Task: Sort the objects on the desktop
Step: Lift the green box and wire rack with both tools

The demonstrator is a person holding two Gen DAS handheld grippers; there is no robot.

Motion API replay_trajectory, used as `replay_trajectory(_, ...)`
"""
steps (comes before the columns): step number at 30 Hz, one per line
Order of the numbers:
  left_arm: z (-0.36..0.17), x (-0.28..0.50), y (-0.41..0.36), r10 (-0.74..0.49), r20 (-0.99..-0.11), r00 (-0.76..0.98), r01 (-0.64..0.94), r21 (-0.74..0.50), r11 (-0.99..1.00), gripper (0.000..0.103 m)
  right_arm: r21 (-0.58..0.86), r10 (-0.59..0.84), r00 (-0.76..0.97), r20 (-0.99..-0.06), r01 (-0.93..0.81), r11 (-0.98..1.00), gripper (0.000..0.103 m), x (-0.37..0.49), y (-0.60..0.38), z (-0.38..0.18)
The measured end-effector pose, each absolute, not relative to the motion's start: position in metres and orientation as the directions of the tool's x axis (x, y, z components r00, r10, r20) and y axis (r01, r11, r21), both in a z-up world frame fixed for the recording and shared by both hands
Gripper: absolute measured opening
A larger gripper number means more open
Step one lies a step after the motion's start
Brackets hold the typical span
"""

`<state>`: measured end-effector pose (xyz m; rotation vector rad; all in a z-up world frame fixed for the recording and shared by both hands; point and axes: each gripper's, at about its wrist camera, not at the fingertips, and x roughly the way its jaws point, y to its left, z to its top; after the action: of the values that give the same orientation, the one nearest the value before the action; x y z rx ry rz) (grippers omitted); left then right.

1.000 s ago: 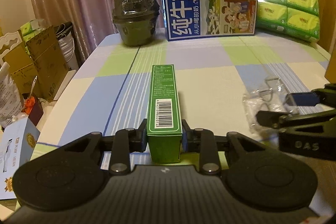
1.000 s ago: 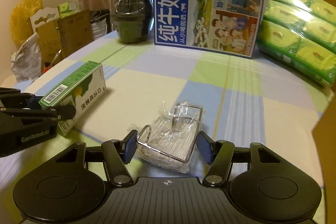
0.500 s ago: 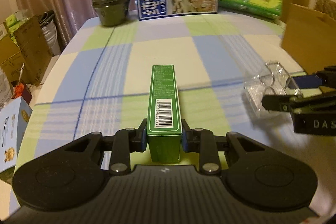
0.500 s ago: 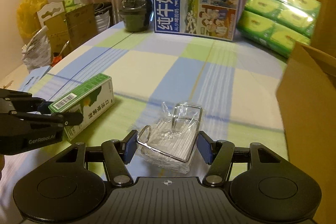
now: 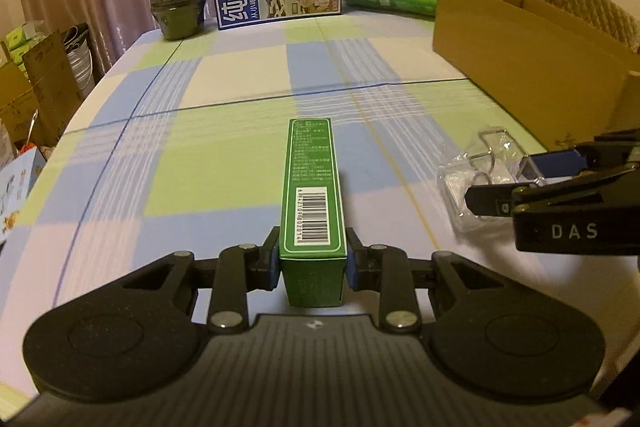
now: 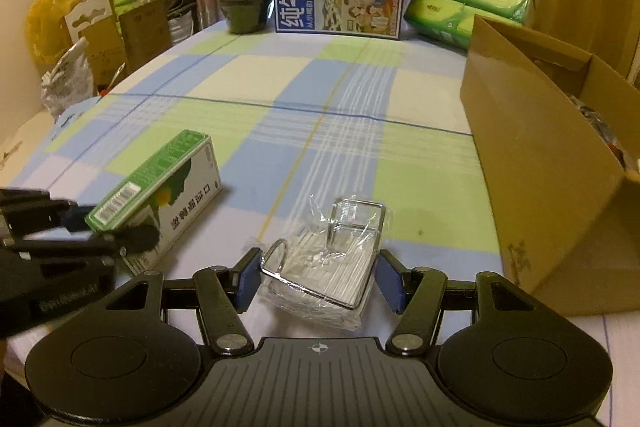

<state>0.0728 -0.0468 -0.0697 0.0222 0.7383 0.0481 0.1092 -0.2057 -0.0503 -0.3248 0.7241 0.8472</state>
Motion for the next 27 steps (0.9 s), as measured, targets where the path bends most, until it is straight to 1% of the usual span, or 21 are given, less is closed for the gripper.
replay_trajectory(2,-0.068,0.069,-0.048,0.035,-0.662,0.748,-0.026,0.024,0.999,0.027,0.016,0.563,0.442,-0.698,-0.776,0.63,0.058,0.108,-0.208,-0.054)
replay_trajectory(4,-0.065,0.071,-0.047,0.026,-0.652,0.758,-0.014,0.024,1.0,0.029,0.007,0.558,0.454,-0.695,-0.771,0.637,0.06,0.107,-0.21,-0.057)
replay_trajectory(5,-0.063,0.071,-0.047,0.028,-0.645,0.763,-0.012,0.029,1.0,0.032,0.003,0.555,0.461,-0.692,-0.768,0.64,0.067,0.106,-0.211,-0.058)
replay_trajectory(6,-0.062,0.071,-0.047,0.028,-0.64,0.768,-0.011,0.031,0.999,0.033,-0.001,0.554,0.469,-0.688,-0.764,0.646,0.079,0.105,-0.212,-0.059)
replay_trajectory(8,-0.061,0.072,-0.047,0.021,-0.64,0.768,-0.008,0.024,1.0,0.033,-0.003,0.555,0.482,-0.678,-0.756,0.655,0.087,0.1,-0.215,-0.06)
replay_trajectory(10,-0.061,0.07,-0.047,0.019,-0.636,0.772,-0.003,0.026,1.0,0.036,0.01,0.563,0.482,-0.672,-0.753,0.657,0.087,0.096,-0.218,-0.062)
replay_trajectory(11,-0.061,0.069,-0.048,0.021,-0.633,0.774,-0.003,0.03,1.0,0.04,0.015,0.563,0.485,-0.669,-0.749,0.663,0.087,0.095,-0.219,-0.064)
replay_trajectory(15,-0.06,0.069,-0.044,0.021,-0.625,0.78,-0.008,0.023,1.0,0.043,0.082,0.576,0.496,-0.65,-0.708,0.702,0.087,0.101,-0.222,-0.066)
replay_trajectory(20,-0.06,0.075,-0.04,0.026,-0.631,0.776,-0.021,0.016,1.0,0.044,0.156,0.575,0.494,-0.652,-0.655,0.74,0.087,0.112,-0.222,-0.071)
replay_trajectory(22,-0.06,0.077,-0.039,0.029,-0.632,0.774,-0.027,0.013,1.0,0.044,0.183,0.578,0.49,-0.653,-0.638,0.748,0.084,0.114,-0.223,-0.074)
replay_trajectory(25,-0.061,0.081,-0.038,0.03,-0.631,0.775,-0.028,0.013,1.0,0.047,0.185,0.582,0.499,-0.642,-0.635,0.75,0.073,0.113,-0.222,-0.075)
replay_trajectory(27,-0.061,0.083,-0.038,0.032,-0.629,0.777,-0.026,0.019,1.0,0.049,0.181,0.578,0.506,-0.641,-0.632,0.754,0.062,0.114,-0.22,-0.075)
